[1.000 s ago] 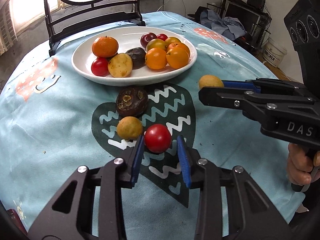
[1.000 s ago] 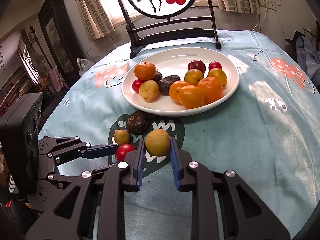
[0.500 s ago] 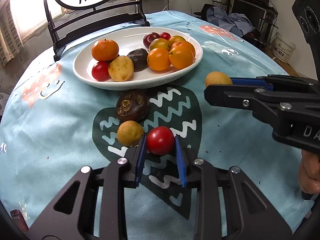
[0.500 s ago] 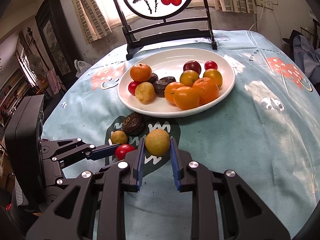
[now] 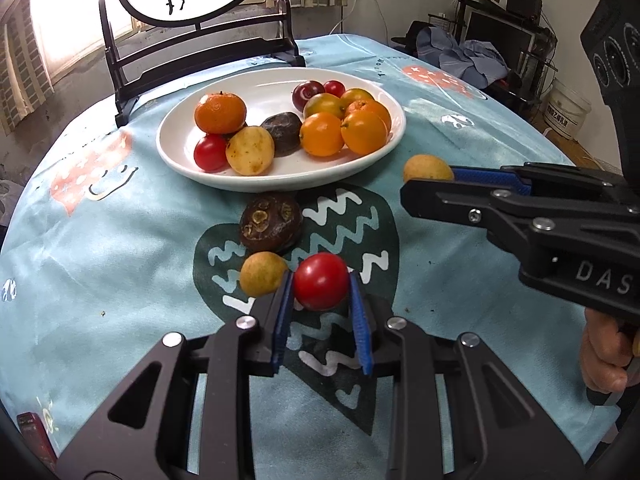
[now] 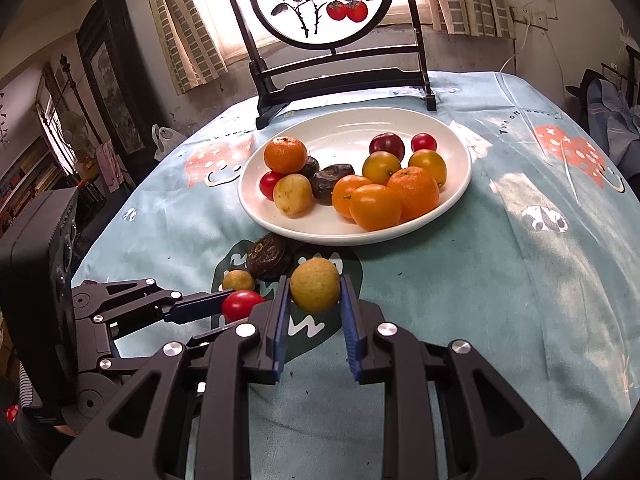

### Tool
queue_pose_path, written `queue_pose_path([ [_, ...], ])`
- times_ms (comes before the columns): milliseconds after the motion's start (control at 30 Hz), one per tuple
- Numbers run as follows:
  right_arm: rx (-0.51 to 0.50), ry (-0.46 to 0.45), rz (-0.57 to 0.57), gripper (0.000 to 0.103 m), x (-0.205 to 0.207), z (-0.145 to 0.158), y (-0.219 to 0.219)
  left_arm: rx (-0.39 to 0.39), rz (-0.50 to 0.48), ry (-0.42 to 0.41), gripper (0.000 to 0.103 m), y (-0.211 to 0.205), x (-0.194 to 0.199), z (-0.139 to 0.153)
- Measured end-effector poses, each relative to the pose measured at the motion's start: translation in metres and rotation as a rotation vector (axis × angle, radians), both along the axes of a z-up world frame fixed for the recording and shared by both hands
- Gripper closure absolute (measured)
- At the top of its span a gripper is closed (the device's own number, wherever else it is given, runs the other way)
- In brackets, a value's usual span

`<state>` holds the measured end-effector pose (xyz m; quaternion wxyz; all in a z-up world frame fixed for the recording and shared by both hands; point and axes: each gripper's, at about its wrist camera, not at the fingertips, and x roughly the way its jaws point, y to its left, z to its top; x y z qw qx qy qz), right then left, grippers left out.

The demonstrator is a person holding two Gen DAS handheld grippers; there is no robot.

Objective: Organize fruits
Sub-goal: 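Grasp a pale yellow fruit with the right gripper while the left gripper grasps a red tomato, then place the pale yellow fruit on the plate with the right gripper while the left places the tomato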

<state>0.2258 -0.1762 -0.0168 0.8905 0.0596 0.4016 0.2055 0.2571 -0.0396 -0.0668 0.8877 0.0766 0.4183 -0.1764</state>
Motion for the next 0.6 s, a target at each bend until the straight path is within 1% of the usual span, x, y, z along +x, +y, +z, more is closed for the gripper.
queue_pose_path([
  [267, -0.014, -0.051, -0.005, 0.078, 0.0, 0.0, 0.003, -0.03, 0.031, -0.055, 0.075, 0.004, -0.008, 0.013],
  [467, -0.029, -0.085, -0.002, 0.078, -0.002, -0.001, 0.007, -0.075, 0.06, -0.093, 0.075, 0.013, -0.013, 0.025],
  [600, -0.02, -0.125, 0.006, 0.078, -0.007, 0.003, 0.008, -0.11, 0.078, -0.126, 0.075, 0.018, -0.019, 0.032],
])
